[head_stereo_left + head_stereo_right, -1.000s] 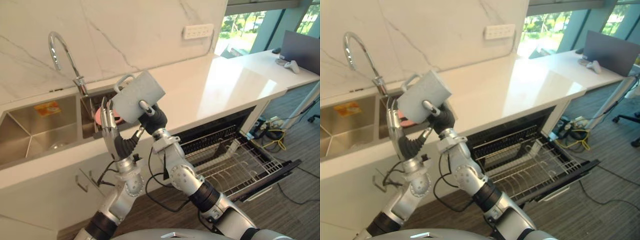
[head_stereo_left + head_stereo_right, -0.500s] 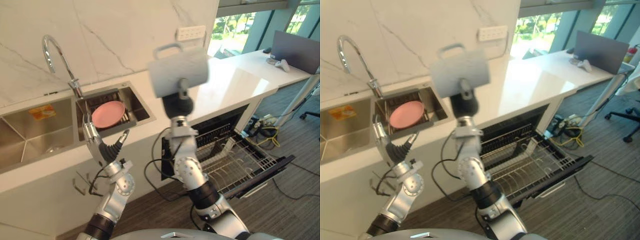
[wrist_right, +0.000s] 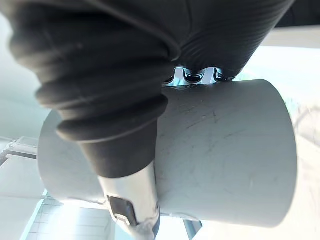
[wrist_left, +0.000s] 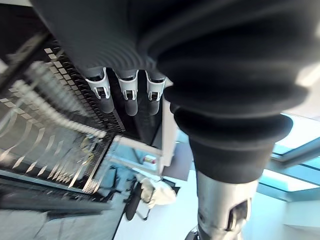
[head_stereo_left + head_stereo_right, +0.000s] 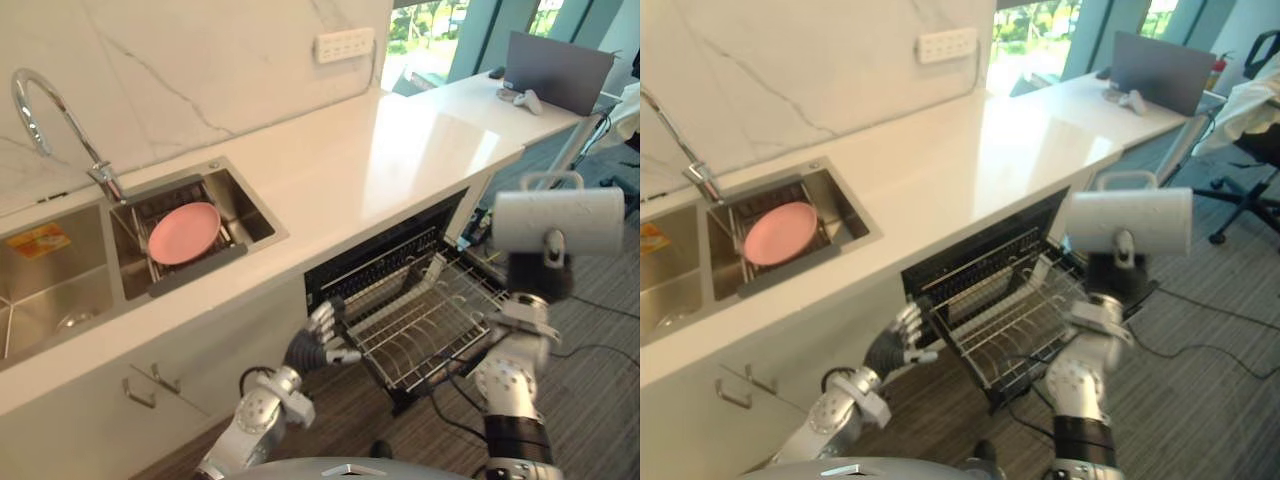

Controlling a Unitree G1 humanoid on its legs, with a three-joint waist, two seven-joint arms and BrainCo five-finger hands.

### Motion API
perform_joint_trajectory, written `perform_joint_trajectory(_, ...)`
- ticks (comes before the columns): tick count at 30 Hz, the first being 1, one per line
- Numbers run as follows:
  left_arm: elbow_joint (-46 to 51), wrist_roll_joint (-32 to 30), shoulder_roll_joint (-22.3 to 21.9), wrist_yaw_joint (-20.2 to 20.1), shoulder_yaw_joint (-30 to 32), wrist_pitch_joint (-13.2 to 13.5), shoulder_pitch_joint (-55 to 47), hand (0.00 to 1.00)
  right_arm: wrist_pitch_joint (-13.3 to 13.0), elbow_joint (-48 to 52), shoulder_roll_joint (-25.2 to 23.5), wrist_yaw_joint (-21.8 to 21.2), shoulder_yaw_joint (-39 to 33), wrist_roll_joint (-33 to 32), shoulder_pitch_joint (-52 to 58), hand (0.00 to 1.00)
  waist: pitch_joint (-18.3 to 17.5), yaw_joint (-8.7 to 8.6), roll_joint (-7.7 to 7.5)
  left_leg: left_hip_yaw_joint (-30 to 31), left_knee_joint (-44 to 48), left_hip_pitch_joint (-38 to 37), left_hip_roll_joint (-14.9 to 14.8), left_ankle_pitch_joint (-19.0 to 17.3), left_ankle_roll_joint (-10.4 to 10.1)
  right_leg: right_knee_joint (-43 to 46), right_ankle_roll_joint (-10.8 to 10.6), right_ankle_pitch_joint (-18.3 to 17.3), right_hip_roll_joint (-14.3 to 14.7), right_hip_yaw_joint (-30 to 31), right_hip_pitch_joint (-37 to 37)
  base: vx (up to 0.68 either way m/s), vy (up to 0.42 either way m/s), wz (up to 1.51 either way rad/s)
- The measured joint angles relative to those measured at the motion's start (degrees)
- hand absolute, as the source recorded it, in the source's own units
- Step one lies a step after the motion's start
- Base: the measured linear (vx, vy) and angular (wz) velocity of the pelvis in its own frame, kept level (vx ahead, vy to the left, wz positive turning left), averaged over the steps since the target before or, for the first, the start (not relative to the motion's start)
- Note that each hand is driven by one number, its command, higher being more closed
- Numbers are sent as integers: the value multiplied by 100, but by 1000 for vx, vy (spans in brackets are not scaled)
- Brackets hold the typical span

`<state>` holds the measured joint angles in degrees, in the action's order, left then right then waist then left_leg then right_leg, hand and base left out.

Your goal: Walk over to the sink, pick up the cup, carry it to the dishwasher, place the cup inside the dishwasher, then close the dishwasher door

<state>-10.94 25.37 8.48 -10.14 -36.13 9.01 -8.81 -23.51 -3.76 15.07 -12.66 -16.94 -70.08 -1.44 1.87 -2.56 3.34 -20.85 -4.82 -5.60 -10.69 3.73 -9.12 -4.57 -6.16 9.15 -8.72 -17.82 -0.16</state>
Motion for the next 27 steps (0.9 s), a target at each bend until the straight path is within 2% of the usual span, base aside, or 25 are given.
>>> perform_joint_trajectory(2, -425, 155, 72, -277, 2, -316, -93, 0, 51, -556, 193, -107, -163, 298, 29, 100, 30, -61, -27, 20, 0, 152, -10, -2, 15, 0, 13, -11, -29, -15, -133, 9, 0, 5)
perform_joint_trajectory(4, -882, 133, 109, -235, 12, -400, -41, 0, 133, -916, 316, -127, -172, 300, -57, 100, 140, -82, -51, 45, 1, 352, 4, 25, 49, 40, 14, 1, -64, -31, -329, -5, 2, 7)
perform_joint_trajectory(6, -1305, 6, 130, -34, 48, -404, 106, 0, 167, -1380, 423, -112, -217, 299, -286, 100, 439, -82, -74, 78, 1, 495, 26, 81, 83, 114, 10, 5, -101, -48, -477, -29, 5, 11)
perform_joint_trajectory(8, -1792, -337, 139, 492, 436, -429, 215, 0, 204, -1629, 400, -39, -223, 546, -436, 100, 722, -84, -33, 204, 5, 639, 61, 161, 79, 155, 10, 24, -125, -159, -598, 5, 8, 23)
perform_joint_trajectory(9, -1947, -409, 138, 663, 596, -460, 248, 0, 213, -1651, 391, -13, -203, 612, -437, 100, 792, -94, -70, 225, 7, 669, 61, 173, 68, 155, -13, 39, -124, -192, -604, 51, 5, 26)
perform_joint_trajectory(11, -2583, -417, 130, 1484, 1495, -750, 302, 0, 278, -1752, 342, 230, -121, 887, -491, 100, 884, -40, -83, 347, 36, 720, 67, 195, 95, 156, 10, 57, -116, -279, -590, 53, -4, 21)
perform_joint_trajectory(13, -2992, -695, 120, 1932, 2097, -769, 303, 0, 268, -1754, 266, 426, -123, 1286, -491, 100, 948, -4, -133, 397, 38, 757, 82, 213, 118, 158, 5, 56, -129, -351, -573, 57, -1, 19)
perform_joint_trajectory(16, -3123, -1647, 269, 2567, 2272, -783, 196, 0, 242, -1748, 116, 696, -118, 1808, -513, 100, 1120, 151, -214, 504, 39, 825, 142, 211, 123, 161, -26, 34, -191, -443, -571, 53, 13, 18)
perform_joint_trajectory(19, -3216, -1835, 131, 2932, 2495, -918, 205, 0, 248, -1762, 104, 1043, 75, 2116, -663, 100, 1315, 260, -214, 549, 39, 930, 197, 229, 153, 170, -56, 30, -249, -514, -613, 27, 28, 19)
perform_joint_trajectory(24, -3458, -1890, 99, 3119, 2972, -1071, 278, 0, 321, -2211, 141, 1524, 112, 2616, -1081, 100, 1561, 293, -205, 682, 39, 1081, 209, 260, 185, 212, -59, 27, -264, -588, -717, 19, 7, 8)
perform_joint_trajectory(27, -3511, -1868, 63, 3097, 3147, -1162, 284, 0, 492, -2561, 219, 1831, 105, 2643, -1307, 100, 1676, 326, -196, 743, 39, 1185, 236, 287, 210, 253, -61, 24, -296, -628, -805, 14, 12, 9)
